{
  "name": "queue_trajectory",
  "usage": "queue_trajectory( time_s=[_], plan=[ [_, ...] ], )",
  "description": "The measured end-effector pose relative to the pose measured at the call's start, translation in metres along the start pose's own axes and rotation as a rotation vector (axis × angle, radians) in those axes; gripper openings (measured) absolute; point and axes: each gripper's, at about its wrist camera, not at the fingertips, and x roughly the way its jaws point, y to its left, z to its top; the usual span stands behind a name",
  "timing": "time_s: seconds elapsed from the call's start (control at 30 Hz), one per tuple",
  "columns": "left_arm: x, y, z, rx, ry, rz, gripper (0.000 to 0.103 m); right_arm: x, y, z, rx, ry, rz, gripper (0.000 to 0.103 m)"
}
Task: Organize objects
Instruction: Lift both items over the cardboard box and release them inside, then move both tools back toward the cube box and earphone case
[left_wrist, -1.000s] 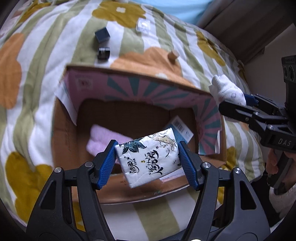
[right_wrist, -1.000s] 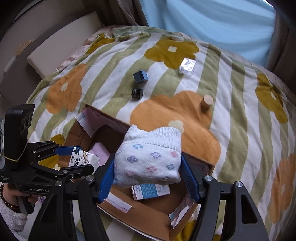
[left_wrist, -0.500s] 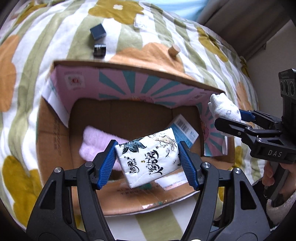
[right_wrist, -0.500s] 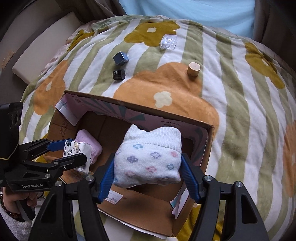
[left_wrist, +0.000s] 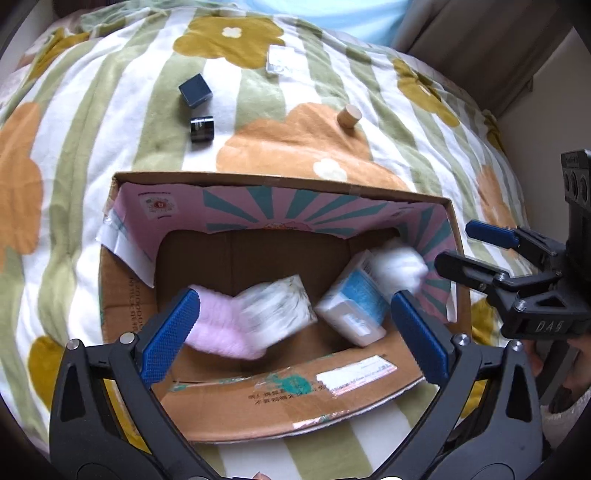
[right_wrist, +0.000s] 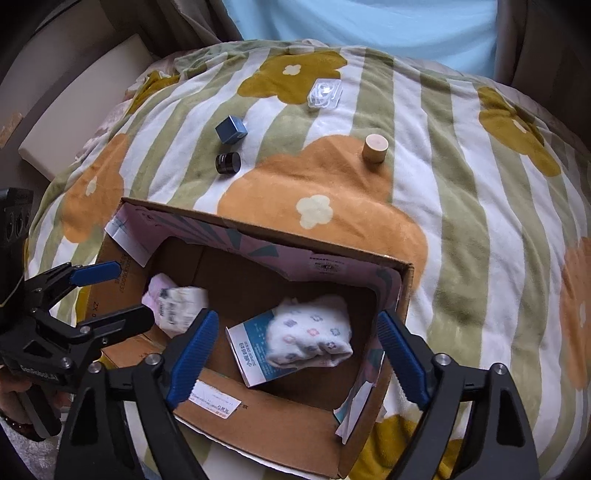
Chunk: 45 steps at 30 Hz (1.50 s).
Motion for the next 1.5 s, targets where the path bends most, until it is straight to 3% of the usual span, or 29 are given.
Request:
queue_trajectory(
  time_s=[0.1, 0.37, 0.6, 0.93, 1.23, 1.5],
  plan=[
    [-0.001, 0.001, -0.003, 0.016, 0.018, 0.017, 0.103, -0.005, -0.002, 0.001, 0.022, 0.0, 0.009, 0.097],
    [-0.013, 0.008, -0.005, 0.023, 0.017, 0.003, 0.103, -0.009, 0.004, 0.002, 0.021, -0.008, 0.017, 0.097],
    [-0.019, 0.012, 0.001, 0.038, 0.004, -0.001, 0.103, -0.002, 0.016, 0.007, 0.006, 0.036, 0.041, 0.097],
    [-0.029, 0.021, 0.017, 0.068, -0.007, -0.018, 0.103, -0.001, 0.021, 0.018, 0.021, 0.042, 0.018, 0.097],
    [-0.043, 0.036, 0.038, 0.09, -0.022, -0.007, 0.103, -0.007, 0.028, 0.039, 0.04, 0.026, 0.005, 0.097],
    [-0.056, 0.053, 0.079, 0.152, -0.053, 0.017, 0.103, -0.019, 0.028, 0.071, 0.083, -0.037, -0.01, 0.097]
  ],
)
